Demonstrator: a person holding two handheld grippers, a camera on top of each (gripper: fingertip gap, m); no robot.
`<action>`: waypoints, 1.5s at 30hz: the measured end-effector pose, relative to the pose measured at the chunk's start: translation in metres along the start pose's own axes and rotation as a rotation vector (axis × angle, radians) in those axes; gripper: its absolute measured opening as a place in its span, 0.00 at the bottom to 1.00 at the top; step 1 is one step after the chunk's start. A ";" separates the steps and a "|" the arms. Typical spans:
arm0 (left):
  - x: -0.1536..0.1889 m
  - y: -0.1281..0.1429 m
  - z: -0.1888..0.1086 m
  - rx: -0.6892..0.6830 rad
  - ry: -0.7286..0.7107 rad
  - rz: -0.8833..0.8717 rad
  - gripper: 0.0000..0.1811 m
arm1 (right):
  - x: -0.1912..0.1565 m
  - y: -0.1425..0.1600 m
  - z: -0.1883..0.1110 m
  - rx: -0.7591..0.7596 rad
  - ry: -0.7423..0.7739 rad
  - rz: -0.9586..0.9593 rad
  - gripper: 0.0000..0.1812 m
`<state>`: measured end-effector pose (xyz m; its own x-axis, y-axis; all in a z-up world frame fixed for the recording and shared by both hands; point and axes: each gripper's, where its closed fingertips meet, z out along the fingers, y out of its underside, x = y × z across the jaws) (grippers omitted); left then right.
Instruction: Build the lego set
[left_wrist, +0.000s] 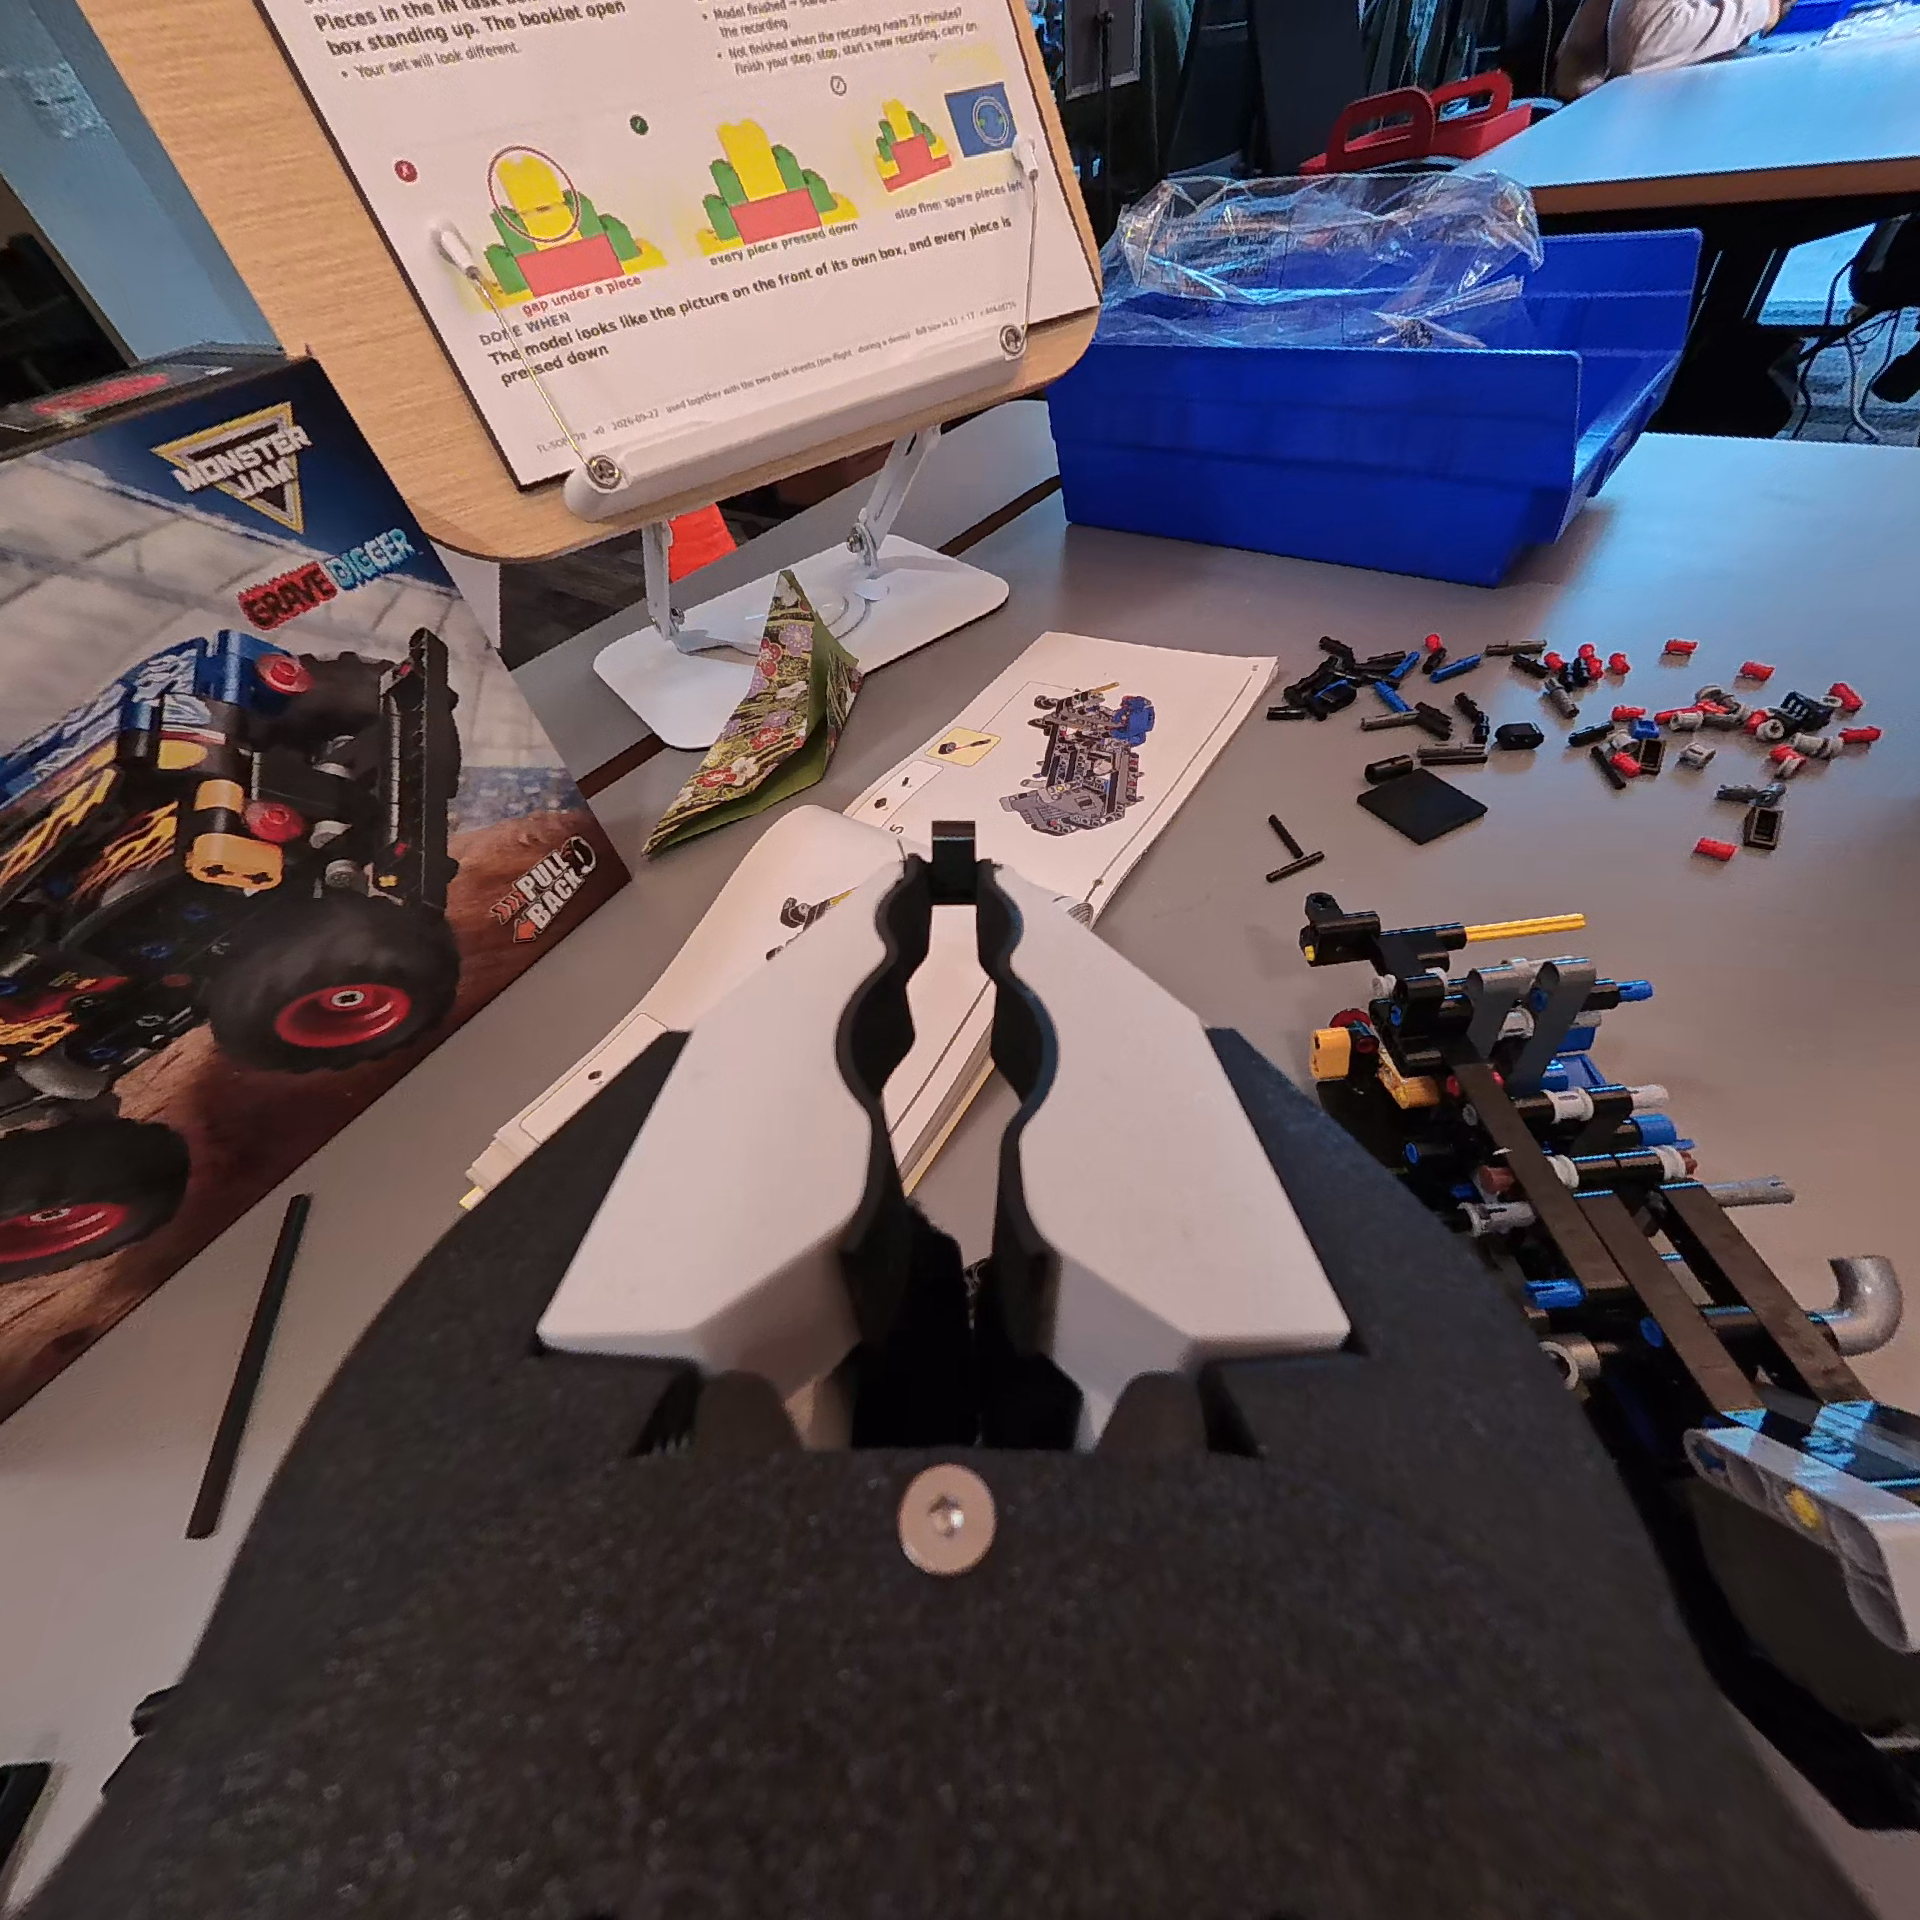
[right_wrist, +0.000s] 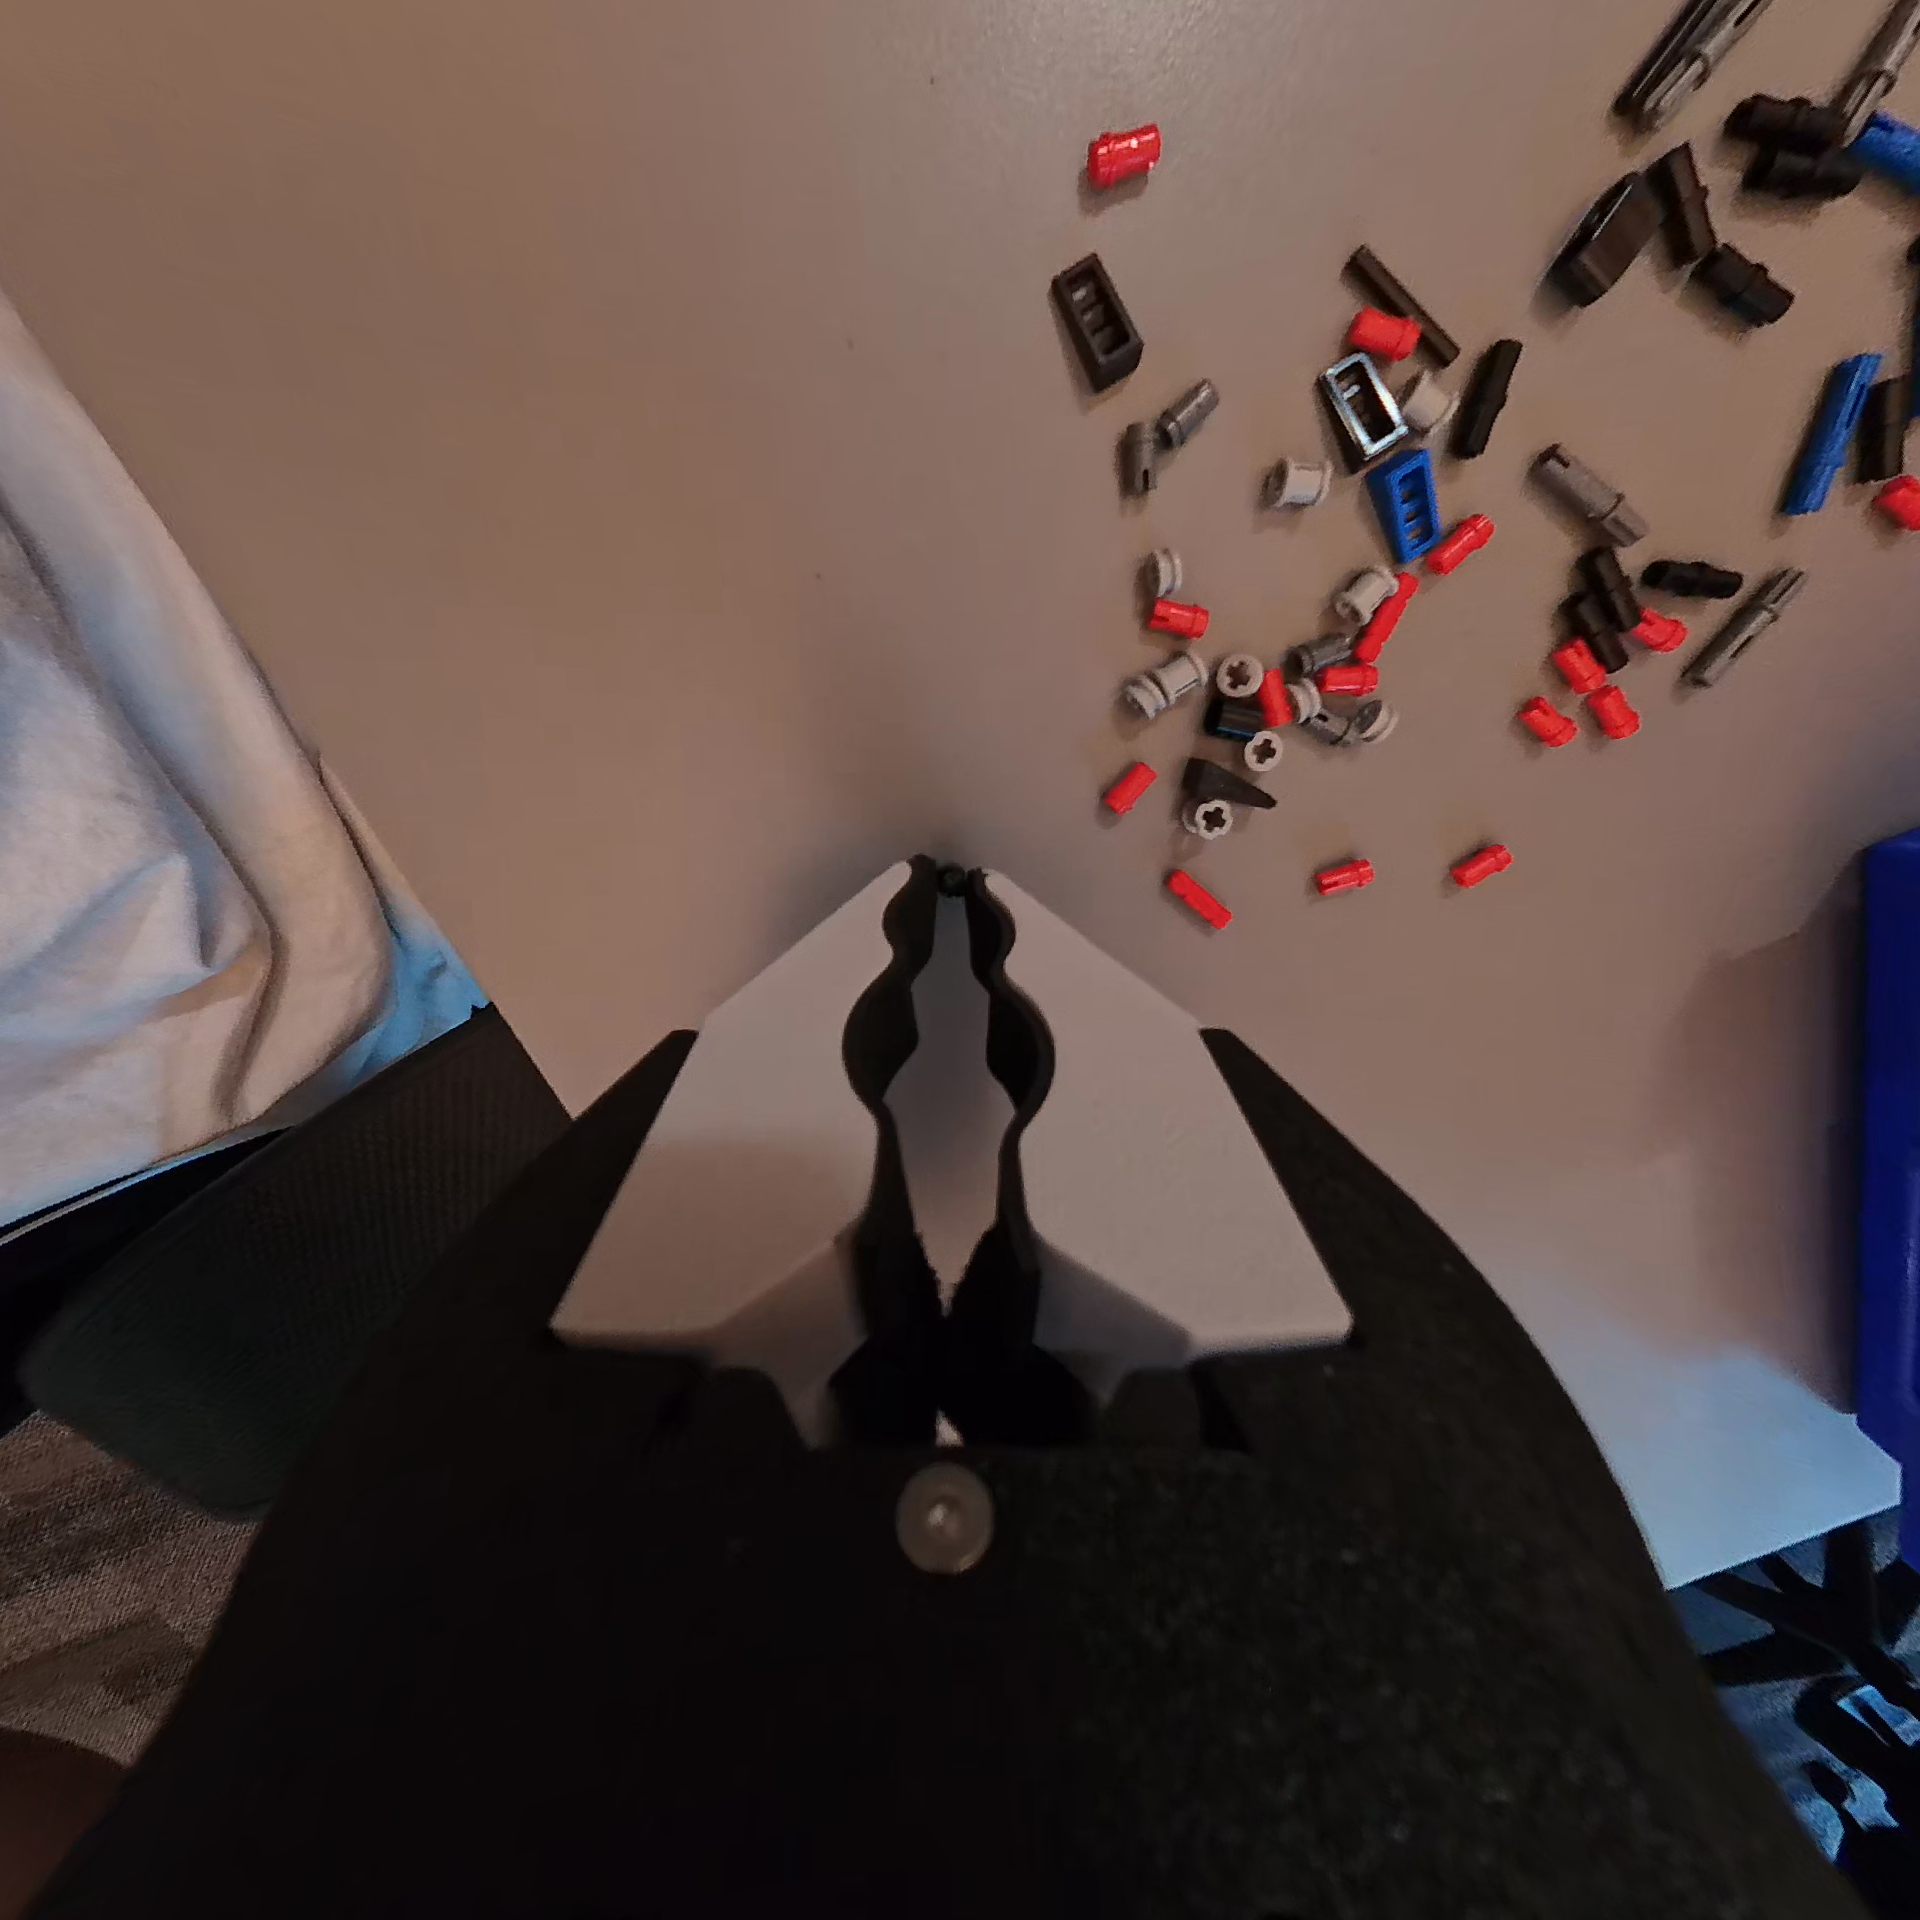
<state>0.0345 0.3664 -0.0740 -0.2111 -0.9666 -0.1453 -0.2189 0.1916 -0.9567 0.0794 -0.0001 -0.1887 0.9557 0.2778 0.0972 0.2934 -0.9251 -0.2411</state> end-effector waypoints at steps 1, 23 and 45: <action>0.000 0.000 0.000 0.000 0.000 0.000 0.03 | 0.000 0.000 0.000 0.003 -0.001 -0.001 0.02; 0.005 -0.003 0.001 0.111 0.189 -0.284 0.03 | 0.097 -0.183 -0.076 1.021 0.100 0.054 0.02; 0.029 -0.015 0.005 0.187 0.385 -0.558 0.03 | 0.093 -0.219 -0.062 1.057 0.396 0.043 0.02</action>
<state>0.0368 0.3348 -0.0647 -0.4449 -0.7765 0.4462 -0.2326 -0.3810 -0.8948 0.1030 0.2124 -0.0674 0.9462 -0.0244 0.3226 0.3118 -0.1968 -0.9295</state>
